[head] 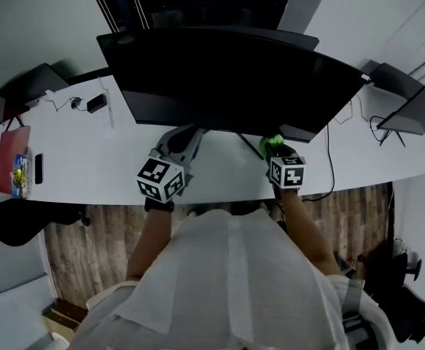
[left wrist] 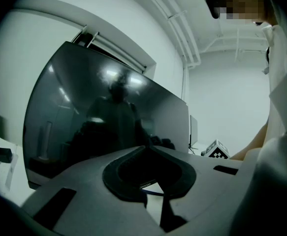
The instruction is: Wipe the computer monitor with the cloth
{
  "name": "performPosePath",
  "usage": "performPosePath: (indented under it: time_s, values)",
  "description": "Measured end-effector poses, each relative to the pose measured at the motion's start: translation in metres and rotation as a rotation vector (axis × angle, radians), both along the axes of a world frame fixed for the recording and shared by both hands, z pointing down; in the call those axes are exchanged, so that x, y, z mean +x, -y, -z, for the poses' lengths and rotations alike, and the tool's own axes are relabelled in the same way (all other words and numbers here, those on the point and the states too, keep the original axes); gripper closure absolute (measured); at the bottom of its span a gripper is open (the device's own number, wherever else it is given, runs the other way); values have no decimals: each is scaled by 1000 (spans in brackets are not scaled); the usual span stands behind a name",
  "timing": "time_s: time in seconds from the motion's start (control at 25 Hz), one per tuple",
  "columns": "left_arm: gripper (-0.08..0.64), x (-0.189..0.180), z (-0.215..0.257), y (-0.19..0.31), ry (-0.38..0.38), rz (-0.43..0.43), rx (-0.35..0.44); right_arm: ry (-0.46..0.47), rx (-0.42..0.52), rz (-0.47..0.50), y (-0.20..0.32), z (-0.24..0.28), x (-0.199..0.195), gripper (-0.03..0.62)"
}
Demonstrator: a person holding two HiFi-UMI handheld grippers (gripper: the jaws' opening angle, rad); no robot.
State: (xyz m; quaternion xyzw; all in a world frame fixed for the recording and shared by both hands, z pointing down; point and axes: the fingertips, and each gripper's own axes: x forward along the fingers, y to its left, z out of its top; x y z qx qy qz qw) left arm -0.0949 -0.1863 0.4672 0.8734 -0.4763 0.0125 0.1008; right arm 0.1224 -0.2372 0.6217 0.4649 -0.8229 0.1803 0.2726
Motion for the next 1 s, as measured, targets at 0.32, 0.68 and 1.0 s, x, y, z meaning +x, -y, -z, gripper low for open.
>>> performPosePath:
  time_s: [0.32,0.68,1.0]
  values:
    - [531,-63,-3,-27,11,45,-8,29,4,-28,-3,3,-48,522]
    - [531,-109,-12,-42,18,44,-24,43,21,-41,-4,7,-98,522]
    - [531,-126,-16,-40,17,60,-33,47,45,17,-6,19,-133,522]
